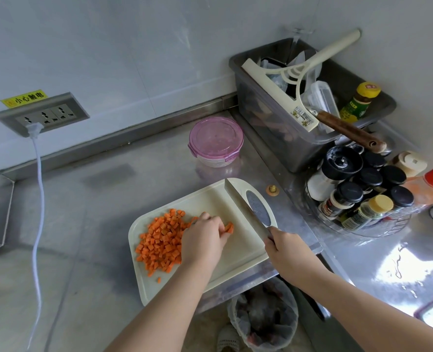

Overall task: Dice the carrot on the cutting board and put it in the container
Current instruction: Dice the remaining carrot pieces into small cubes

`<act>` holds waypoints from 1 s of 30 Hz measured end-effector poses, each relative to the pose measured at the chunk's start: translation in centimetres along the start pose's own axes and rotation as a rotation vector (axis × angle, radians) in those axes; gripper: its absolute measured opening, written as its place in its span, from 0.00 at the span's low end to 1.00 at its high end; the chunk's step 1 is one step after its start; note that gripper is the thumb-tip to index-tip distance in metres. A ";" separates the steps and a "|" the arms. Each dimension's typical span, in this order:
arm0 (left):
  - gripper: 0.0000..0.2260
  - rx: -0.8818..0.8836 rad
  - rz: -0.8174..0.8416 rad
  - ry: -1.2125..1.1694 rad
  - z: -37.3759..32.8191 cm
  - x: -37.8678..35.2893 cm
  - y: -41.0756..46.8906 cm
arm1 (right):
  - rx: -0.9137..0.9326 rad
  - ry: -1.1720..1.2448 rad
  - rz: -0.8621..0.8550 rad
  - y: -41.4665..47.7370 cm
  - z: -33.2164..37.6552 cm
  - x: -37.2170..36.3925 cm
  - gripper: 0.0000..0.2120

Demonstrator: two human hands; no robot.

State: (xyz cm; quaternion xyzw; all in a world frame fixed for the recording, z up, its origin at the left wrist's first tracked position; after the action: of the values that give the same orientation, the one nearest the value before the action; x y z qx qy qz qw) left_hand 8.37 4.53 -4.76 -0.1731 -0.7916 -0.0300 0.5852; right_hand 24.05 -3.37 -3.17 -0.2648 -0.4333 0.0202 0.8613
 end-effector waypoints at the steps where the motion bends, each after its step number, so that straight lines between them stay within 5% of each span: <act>1: 0.11 -0.010 -0.006 -0.009 0.0 0.1 0.1 | 0.001 0.003 -0.002 0.1 0.0 0.0 0.13; 11: 0.13 -0.085 -0.023 0.035 -0.3 -0.9 0.0 | 0.012 -0.027 0.022 -0.2 -0.2 -0.7 0.17; 21: 0.08 0.061 0.005 -0.146 -0.4 -1.5 1.7 | 0.035 -0.061 0.024 0.1 0.4 -1.3 0.08; 30: 0.08 0.076 -0.041 -0.220 -0.3 -1.5 1.1 | 0.041 -0.108 0.003 -0.2 0.6 -1.6 0.12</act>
State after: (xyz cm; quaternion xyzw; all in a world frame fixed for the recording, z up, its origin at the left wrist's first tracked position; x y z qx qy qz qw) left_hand 9.39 5.15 -6.29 -0.1369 -0.8550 0.0071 0.5002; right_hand 22.62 -3.69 -3.97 -0.2461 -0.4781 0.0448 0.8419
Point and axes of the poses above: each hand's wrist, its own y-axis towards the middle knuckle, its own x-axis out of the back of the hand, z = x × y, the point moved 3 cm from there along y, towards the middle knuckle
